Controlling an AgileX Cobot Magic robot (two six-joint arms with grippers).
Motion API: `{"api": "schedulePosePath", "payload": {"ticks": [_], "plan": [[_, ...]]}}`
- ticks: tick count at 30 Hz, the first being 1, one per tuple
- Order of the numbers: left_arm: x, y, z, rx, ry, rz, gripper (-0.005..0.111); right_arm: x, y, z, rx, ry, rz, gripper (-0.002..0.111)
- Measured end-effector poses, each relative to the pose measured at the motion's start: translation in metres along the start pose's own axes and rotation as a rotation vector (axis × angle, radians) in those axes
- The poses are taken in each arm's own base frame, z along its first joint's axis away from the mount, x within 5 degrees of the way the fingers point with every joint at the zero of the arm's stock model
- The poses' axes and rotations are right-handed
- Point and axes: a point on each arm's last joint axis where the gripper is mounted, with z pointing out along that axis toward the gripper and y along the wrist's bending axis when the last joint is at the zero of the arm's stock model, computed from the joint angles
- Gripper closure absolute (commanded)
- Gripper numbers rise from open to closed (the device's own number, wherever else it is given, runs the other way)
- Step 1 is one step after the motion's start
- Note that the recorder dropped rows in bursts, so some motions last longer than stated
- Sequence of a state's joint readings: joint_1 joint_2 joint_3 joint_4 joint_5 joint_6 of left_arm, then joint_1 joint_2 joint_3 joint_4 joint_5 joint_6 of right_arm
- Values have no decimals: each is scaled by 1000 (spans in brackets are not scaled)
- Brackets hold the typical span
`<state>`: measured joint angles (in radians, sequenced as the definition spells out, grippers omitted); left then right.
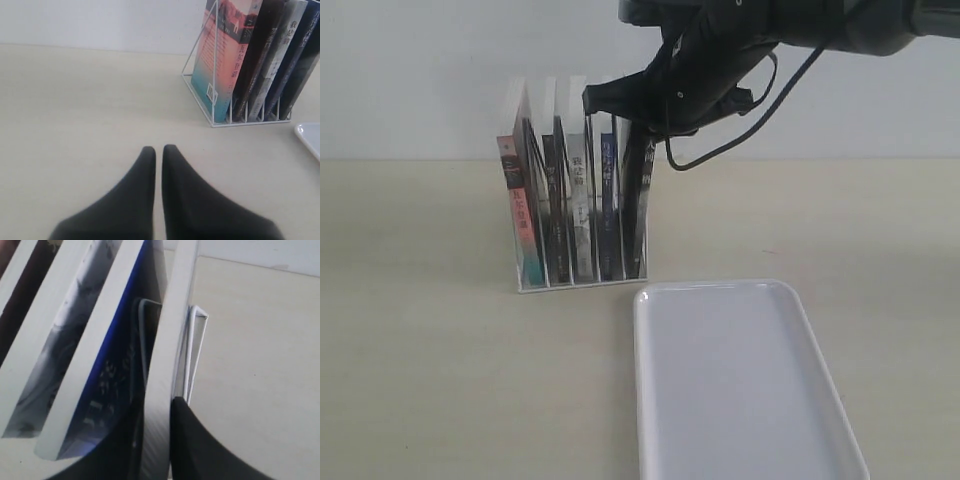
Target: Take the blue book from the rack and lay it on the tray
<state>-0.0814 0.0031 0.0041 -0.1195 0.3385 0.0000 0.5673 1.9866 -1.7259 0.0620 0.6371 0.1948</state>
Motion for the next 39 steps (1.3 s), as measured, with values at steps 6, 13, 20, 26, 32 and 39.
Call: {"api": "schedulePosePath", "payload": {"ticks": [6, 13, 20, 26, 32, 39], "plan": [[0, 0, 0, 0, 0, 0, 103, -12, 4, -23, -6, -5, 0, 109], [0, 0, 0, 0, 0, 0, 103, -20, 7, -45, -10, -41, -6, 109], [0, 0, 0, 0, 0, 0, 103, -22, 5, -51, 14, -56, -33, 109], [0, 0, 0, 0, 0, 0, 103, -27, 6, -65, 26, -90, -56, 109], [0, 0, 0, 0, 0, 0, 103, -27, 6, -65, 26, -91, -50, 109], [0, 0, 0, 0, 0, 0, 103, -23, 4, -45, 29, -72, -12, 109]]}}
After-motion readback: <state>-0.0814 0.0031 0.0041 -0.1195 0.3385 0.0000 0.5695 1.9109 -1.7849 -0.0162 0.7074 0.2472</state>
